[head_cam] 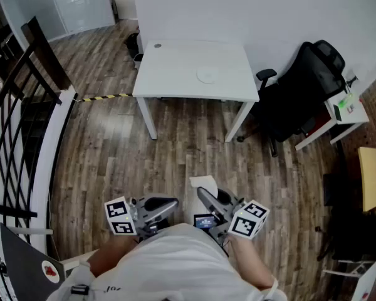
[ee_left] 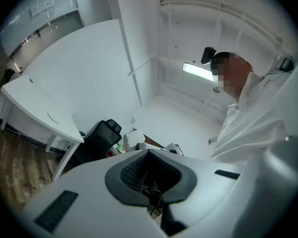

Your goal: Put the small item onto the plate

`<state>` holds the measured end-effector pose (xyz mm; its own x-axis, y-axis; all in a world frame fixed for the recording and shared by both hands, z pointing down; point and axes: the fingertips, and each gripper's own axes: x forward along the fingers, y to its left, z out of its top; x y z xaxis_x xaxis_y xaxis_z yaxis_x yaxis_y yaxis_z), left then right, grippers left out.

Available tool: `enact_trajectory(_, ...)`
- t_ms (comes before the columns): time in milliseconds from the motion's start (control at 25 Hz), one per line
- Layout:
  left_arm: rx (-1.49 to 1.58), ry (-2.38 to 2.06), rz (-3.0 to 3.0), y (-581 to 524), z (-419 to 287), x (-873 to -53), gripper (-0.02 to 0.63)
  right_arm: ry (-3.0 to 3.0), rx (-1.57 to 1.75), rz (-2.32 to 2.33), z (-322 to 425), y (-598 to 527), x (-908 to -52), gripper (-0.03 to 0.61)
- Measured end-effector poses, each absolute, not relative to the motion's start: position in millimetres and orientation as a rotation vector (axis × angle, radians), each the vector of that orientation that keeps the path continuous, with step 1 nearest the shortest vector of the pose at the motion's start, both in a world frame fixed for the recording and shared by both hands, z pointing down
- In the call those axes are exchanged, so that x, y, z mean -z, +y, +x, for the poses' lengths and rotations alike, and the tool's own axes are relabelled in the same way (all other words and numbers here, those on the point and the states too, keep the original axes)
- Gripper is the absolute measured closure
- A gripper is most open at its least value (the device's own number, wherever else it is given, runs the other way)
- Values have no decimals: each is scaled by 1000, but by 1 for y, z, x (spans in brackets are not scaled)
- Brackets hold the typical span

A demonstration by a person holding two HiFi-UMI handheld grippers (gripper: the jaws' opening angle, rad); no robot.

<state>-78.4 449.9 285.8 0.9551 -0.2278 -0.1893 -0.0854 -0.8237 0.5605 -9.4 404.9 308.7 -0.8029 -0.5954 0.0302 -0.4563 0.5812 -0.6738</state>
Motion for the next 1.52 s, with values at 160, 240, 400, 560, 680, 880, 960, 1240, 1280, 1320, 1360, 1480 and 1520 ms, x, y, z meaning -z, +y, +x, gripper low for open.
enact_trajectory(160, 390, -365, 2509, 439, -89, -282, 609, 2686, 971, -840, -15, 393, -301, 479)
enact_trajectory(240, 422, -410, 2489, 432, -93, -282, 609, 2708, 932, -836, -13, 386, -297, 479)
enact_trajectory(400, 437, -409, 2464, 429, -90, -284, 609, 2705, 901, -878, 1, 384, -297, 479)
enact_trajectory(560, 454, -439, 2448, 426, -93, -283, 609, 2691, 887, -951, 13, 385, -298, 479)
enact_trajectory(680, 510, -486, 2430, 411, -108, -274, 609, 2679, 843, -1013, 20, 378, -290, 479)
enact_trajectory(880, 534, -488, 2420, 403, -106, -277, 609, 2655, 762, -1107, 49, 366, -281, 479)
enact_trajectory(960, 519, -487, 2399, 411, -104, -285, 609, 2636, 778, -1144, 58, 373, -286, 480)
enact_trajectory(1240, 508, -480, 2398, 415, -88, -285, 609, 2634, 787, -1171, 71, 377, -289, 479)
enact_trajectory(1280, 507, -482, 2397, 416, -87, -286, 609, 2636, 797, -1167, 71, 377, -290, 479)
enact_trajectory(1320, 505, -485, 2395, 416, -86, -286, 609, 2639, 813, -1162, 71, 378, -292, 479)
enact_trajectory(1360, 503, -488, 2393, 417, -86, -287, 609, 2641, 834, -1154, 71, 379, -295, 479)
enact_trajectory(1480, 497, -497, 2381, 418, -84, -291, 609, 2639, 896, -1130, 71, 380, -301, 479)
enact_trajectory(1520, 495, -499, 2377, 418, -83, -292, 609, 2636, 907, -1122, 71, 380, -302, 479)
